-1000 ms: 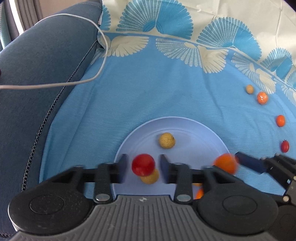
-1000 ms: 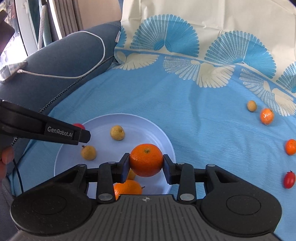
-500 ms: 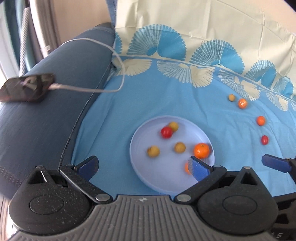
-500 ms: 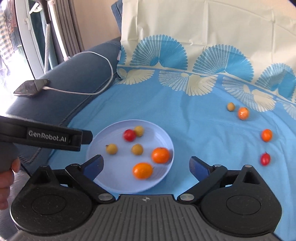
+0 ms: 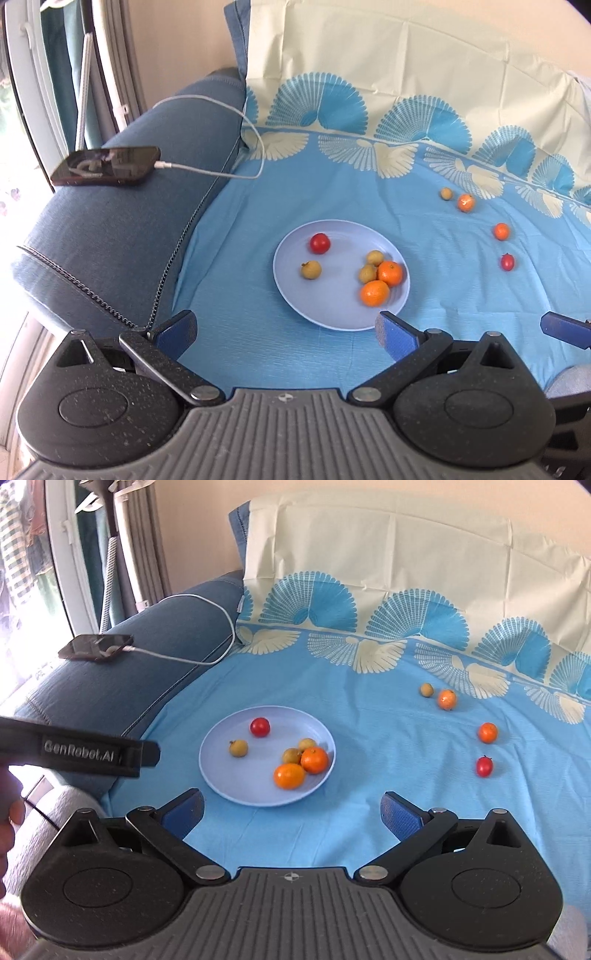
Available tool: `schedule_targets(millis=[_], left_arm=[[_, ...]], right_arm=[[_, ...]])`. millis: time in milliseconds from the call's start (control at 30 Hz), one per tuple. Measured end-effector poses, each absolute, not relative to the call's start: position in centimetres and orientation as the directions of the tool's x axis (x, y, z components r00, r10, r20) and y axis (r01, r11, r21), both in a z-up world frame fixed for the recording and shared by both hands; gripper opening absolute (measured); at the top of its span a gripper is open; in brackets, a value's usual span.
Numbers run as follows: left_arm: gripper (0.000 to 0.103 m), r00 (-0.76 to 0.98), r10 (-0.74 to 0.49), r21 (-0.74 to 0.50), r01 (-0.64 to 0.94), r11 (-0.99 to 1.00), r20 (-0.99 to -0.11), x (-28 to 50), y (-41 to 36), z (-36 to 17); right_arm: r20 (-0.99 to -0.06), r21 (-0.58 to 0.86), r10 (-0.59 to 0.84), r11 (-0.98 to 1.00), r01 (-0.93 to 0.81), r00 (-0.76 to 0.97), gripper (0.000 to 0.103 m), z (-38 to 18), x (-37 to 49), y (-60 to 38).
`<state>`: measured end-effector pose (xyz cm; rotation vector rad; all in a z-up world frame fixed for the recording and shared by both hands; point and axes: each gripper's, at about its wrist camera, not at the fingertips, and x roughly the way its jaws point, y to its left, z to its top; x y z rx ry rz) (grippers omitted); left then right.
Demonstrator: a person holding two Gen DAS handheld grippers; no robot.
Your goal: Organize fruits
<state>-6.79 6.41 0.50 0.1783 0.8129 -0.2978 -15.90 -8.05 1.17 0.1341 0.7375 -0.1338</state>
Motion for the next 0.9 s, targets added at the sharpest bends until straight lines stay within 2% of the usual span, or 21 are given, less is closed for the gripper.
schedule_targets(millis=[267, 900], left_arm=[[0.102, 0.676, -0.203, 0.049, 0.334, 0.941, -0.709, -9.8, 6.5, 1.9], [0.102, 0.687, -0.202, 0.049, 0.327, 0.944, -0.698, -12.9, 7.4, 3.6]], right_arm=[[-0.615, 0.035, -0.109, 0.986, 0.165, 0.781, 0.102, 3.1, -19.2, -7.3], [-0.544, 0.032, -0.116, 0.987, 0.158, 0.831, 0.102, 5.4, -23.4, -6.7]])
